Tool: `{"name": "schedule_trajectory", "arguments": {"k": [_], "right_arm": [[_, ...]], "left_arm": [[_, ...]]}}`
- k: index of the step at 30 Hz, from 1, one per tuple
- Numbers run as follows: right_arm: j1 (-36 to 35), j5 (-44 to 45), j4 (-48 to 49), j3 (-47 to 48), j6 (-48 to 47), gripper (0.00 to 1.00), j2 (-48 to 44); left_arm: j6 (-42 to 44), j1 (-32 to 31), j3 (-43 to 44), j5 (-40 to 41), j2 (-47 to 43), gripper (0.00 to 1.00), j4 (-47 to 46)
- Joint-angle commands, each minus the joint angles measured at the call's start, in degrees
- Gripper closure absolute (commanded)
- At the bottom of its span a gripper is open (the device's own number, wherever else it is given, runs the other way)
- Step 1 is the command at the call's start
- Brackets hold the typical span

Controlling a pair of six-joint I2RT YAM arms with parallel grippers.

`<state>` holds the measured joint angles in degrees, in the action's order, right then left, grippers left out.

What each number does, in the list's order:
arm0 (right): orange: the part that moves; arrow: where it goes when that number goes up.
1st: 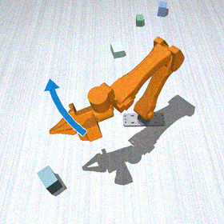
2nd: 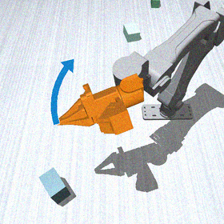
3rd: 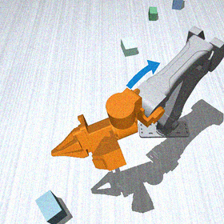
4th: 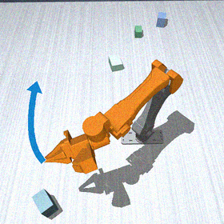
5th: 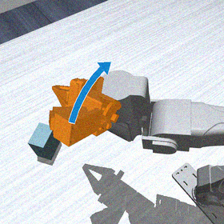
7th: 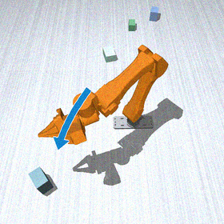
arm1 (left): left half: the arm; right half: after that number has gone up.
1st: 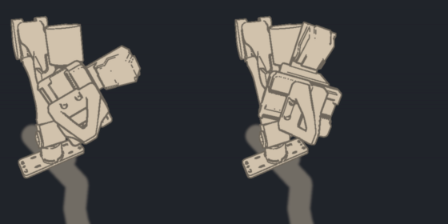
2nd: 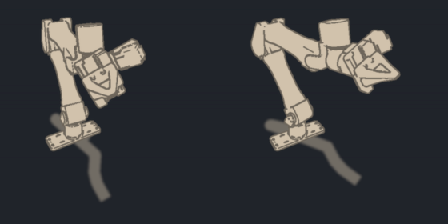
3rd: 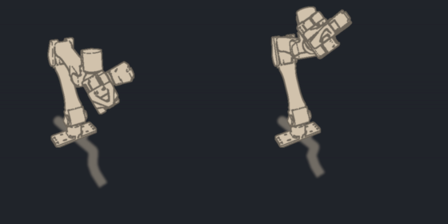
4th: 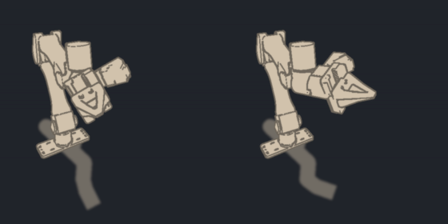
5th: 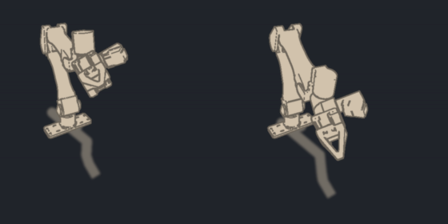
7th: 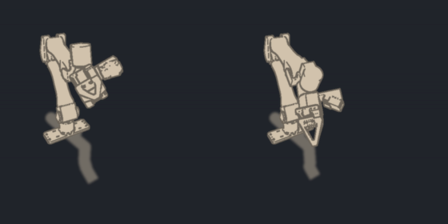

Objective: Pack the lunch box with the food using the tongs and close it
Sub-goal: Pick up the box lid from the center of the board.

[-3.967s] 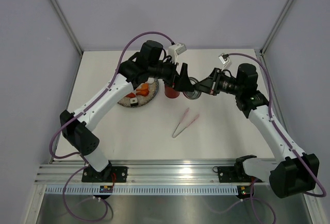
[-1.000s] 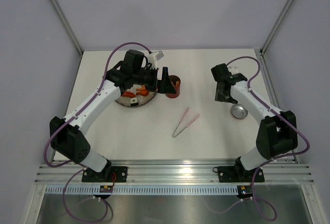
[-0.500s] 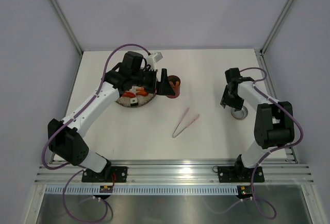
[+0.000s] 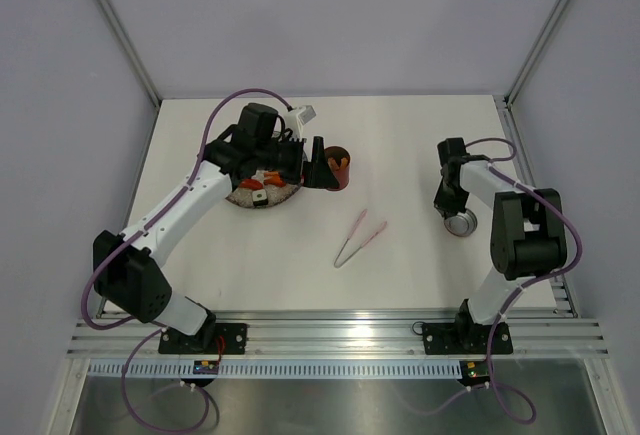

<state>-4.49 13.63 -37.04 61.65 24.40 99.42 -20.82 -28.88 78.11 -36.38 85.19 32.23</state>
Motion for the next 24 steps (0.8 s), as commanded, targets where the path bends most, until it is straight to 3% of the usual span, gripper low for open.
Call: {"name": "schedule_trajectory", "arguments": {"k": [1, 2, 9, 14, 19, 24], "right_arm": [[0.27, -1.85, 2.06, -0.83, 0.82, 0.95, -2.55], [0.27, -2.2, 1.97, -0.91, 0.73, 0.99, -3.34], [0.19, -10.8, 1.53, -0.83, 0.38, 1.0, -13.19], [0.27, -27.83, 4.42, 0.05, 0.91, 1.0, -20.82], [0.27, -49.37, 17.06, -1.61, 8.53, 1.0, -26.02], [0.27, -64.75, 38.4, -6.27, 20.57, 1.0, -26.91]], "left_arm": [[0.43, 0.23, 0.03, -1.41, -1.78, 0.06, -2.26], [0.43, 0.23, 0.12, -1.24, -1.69, 0.06, -2.17], [1.48, 0.41, 3.63, 2.89, -0.02, 0.06, 0.73], [0.69, 1.02, 4.51, 3.86, -0.2, 0.07, 0.38], [-0.45, 0.93, 2.67, 1.23, -1.25, 0.1, -3.73], [-3.69, 1.02, -1.81, -3.69, -3.18, 0.11, -10.69]]}}
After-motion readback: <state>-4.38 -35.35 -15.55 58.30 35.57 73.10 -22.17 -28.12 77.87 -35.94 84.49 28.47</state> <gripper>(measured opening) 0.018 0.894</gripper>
